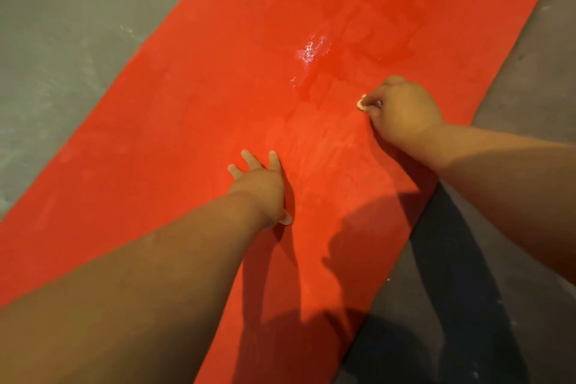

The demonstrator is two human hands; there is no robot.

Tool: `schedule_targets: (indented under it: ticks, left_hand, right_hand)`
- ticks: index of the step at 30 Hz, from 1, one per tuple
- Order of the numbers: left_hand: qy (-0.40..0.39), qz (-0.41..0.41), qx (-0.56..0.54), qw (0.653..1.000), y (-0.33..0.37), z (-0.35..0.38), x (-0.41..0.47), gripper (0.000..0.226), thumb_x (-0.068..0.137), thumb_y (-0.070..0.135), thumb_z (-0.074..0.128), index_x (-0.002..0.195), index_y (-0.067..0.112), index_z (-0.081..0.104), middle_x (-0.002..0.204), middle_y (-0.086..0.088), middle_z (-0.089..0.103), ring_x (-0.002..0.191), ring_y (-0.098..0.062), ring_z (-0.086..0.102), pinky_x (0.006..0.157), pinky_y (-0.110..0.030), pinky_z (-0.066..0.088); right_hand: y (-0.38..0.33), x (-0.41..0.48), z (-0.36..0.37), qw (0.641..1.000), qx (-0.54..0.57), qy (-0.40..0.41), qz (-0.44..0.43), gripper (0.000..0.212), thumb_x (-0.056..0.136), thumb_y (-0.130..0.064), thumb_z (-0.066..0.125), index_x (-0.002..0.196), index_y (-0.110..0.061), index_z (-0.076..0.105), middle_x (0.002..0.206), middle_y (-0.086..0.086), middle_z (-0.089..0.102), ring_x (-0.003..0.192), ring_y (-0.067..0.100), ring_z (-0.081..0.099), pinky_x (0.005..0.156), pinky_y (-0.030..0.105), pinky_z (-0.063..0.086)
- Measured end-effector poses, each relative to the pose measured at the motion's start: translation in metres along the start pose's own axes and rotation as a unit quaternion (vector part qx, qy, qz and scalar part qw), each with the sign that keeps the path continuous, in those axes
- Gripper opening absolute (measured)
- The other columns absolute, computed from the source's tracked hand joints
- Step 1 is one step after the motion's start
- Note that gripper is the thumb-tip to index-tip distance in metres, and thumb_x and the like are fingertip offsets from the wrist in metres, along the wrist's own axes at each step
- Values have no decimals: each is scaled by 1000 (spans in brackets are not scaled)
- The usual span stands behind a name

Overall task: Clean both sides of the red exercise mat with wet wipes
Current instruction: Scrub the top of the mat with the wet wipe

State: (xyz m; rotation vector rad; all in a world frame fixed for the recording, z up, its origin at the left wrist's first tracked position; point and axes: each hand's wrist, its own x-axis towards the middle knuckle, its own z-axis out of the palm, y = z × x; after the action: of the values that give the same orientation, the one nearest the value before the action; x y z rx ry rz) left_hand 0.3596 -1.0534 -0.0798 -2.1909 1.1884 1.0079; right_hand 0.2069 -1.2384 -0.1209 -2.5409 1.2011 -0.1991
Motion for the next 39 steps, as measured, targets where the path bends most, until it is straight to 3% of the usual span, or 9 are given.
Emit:
schedule_targets:
  ticks: [3, 9, 12, 17, 21, 26, 33, 35, 39]
  left_hand:
    - [0, -3, -22, 1000, -2, 2, 0, 123, 78, 37, 78, 151, 17, -19, 152, -31, -22, 139, -57, -2, 111, -55, 23]
    - [-3, -7, 7, 1000, 3, -1, -1, 122, 80, 39, 75, 149, 14, -22, 150, -35, -22, 137, -59, -2, 111, -57, 20]
    - [-4, -7, 26, 1000, 4, -2, -3, 119, 81, 37, 75, 150, 14, -20, 152, -33, -18, 139, -57, 3, 111, -56, 25]
    - [10, 108, 81, 991, 18, 5, -7, 108, 84, 28, 72, 153, 18, -10, 156, -26, -15, 140, -54, 5, 109, -54, 28]
    - [-12, 83, 43, 996, 35, 4, -8, 128, 74, 41, 80, 150, 20, -20, 153, -30, -19, 137, -59, -3, 111, -57, 21]
    - [9, 75, 58, 995, 36, 9, -8, 124, 76, 41, 77, 150, 19, -19, 152, -31, -19, 137, -60, -2, 113, -54, 16]
    - [-7, 69, 41, 997, 38, 10, -7, 124, 77, 35, 79, 150, 23, -21, 152, -26, -26, 138, -57, -7, 111, -57, 21]
    - [-7, 67, 34, 997, 38, 10, -6, 124, 76, 34, 79, 150, 25, -20, 153, -24, -27, 138, -57, -8, 110, -57, 23]
    - [-4, 67, 31, 997, 38, 10, -3, 126, 75, 34, 81, 150, 26, -20, 153, -24, -27, 138, -57, -9, 109, -57, 25]
  right_hand:
    - [-22, -19, 2, 999, 2, -41, -17, 25, 89, -17, 55, 108, -15, 71, 108, 13, 60, 101, 36, 57, 85, 38, 45]
    - [-60, -114, 20, 942, 104, -125, -294, 18, 83, -19, 56, 86, -18, 74, 84, 4, 65, 78, 26, 63, 69, 31, 54]
    - [-23, -64, 10, 974, 66, -70, -207, 18, 85, -16, 58, 94, -15, 74, 90, 10, 63, 87, 34, 61, 75, 35, 50]
    - [35, -1, -21, 999, -40, -30, -18, 22, 87, -15, 59, 104, -12, 73, 106, 15, 60, 100, 37, 58, 83, 37, 44]
    - [-12, -61, -8, 991, 8, -87, -96, 23, 90, -20, 54, 102, -14, 73, 103, 12, 62, 98, 33, 60, 84, 37, 48]
    - [-28, -118, 11, 948, 113, -143, -261, 16, 79, -17, 61, 86, -15, 75, 85, 7, 64, 78, 29, 62, 67, 35, 54]
    - [38, -27, -11, 1000, -2, -15, -7, 21, 85, -13, 60, 101, -13, 74, 103, 10, 62, 101, 33, 57, 85, 35, 44]
    - [19, -47, -9, 998, 1, -67, -19, 23, 86, -14, 57, 103, -15, 73, 105, 10, 62, 103, 32, 57, 87, 34, 44]
    - [-33, -139, -2, 965, 85, -153, -194, 15, 79, -10, 62, 88, -16, 73, 88, 5, 62, 86, 28, 61, 74, 34, 52]
